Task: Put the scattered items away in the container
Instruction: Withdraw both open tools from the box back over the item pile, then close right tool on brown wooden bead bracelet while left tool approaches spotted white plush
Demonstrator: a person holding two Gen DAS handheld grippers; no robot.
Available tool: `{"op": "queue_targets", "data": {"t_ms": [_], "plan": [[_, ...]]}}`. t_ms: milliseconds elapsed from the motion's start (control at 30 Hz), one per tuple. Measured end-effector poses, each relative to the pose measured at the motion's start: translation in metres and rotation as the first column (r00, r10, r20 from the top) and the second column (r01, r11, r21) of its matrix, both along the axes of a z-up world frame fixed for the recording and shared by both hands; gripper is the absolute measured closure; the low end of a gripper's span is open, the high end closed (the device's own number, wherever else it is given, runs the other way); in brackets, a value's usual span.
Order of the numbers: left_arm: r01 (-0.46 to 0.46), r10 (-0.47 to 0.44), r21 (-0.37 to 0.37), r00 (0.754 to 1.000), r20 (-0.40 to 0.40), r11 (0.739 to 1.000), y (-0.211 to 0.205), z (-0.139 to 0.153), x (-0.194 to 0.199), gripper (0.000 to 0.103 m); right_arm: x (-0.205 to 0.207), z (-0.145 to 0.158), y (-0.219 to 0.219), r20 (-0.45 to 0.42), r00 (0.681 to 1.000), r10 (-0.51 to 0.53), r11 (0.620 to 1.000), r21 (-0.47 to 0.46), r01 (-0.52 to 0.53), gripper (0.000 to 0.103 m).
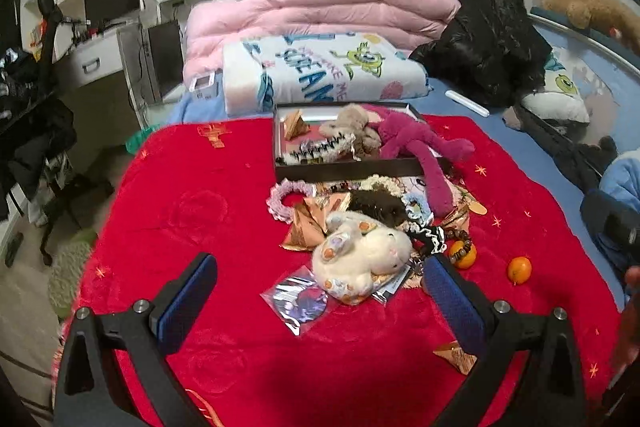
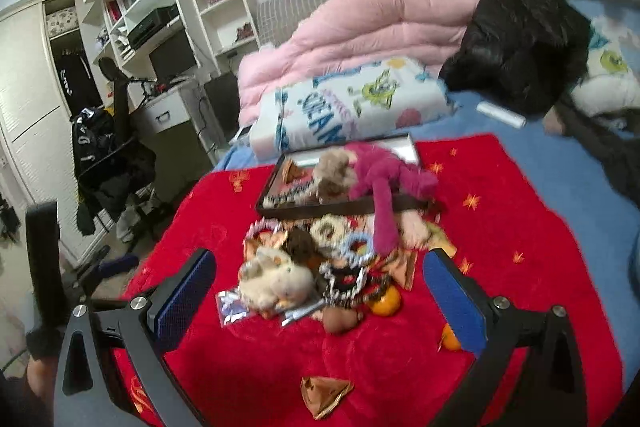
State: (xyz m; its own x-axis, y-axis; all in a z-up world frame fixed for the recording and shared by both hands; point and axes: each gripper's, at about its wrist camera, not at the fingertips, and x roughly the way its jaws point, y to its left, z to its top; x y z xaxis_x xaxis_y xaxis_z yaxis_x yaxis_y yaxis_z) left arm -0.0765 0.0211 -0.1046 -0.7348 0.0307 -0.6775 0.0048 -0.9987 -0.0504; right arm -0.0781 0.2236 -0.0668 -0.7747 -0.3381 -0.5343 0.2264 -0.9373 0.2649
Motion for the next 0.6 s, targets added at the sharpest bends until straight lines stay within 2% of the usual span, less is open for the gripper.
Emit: {"op": "queue_targets", "data": {"t_ms": [100, 200, 300, 433, 600], "plan": [[0.010, -0.011, 0.014, 0.999, 0.035, 1.000, 0.004, -0.013, -0.010, 0.000, -0.003, -0.013, -0.002, -0.007, 1.000, 0.005, 0.999, 0.040, -0.005, 0.000], [0.005, -0.004, -0.037, 0.999, 0.050, 0.999, 0.010, -0.020, -0.012, 0.000, -0.006, -0.033, 0.005, -0.003, 1.000, 0.009, 1.000, 0.001, -0.009, 0.000], [-0.001, 0.004, -0.073, 0.999, 0.043, 0.997, 0.012, -0.022, -0.013, 0.000, -0.014, -0.051, 0.011, 0.052, 0.999, -0.012, 1.000, -0.019, 0.013, 0.000], [-0.013, 0.016, -0.065, 0.999, 0.046, 0.998, 0.009, -0.027, -0.015, 0.000, -0.021, -0.061, 0.016, 0.086, 0.996, -0.010, 0.999, -0.048, 0.014, 0.000], [-0.007, 0.010, -0.037, 0.996, 0.091, 0.999, 0.011, -0.044, -0.016, 0.000, -0.022, -0.065, 0.017, 0.096, 0.995, 0.010, 0.999, -0.048, -0.005, 0.000]]}}
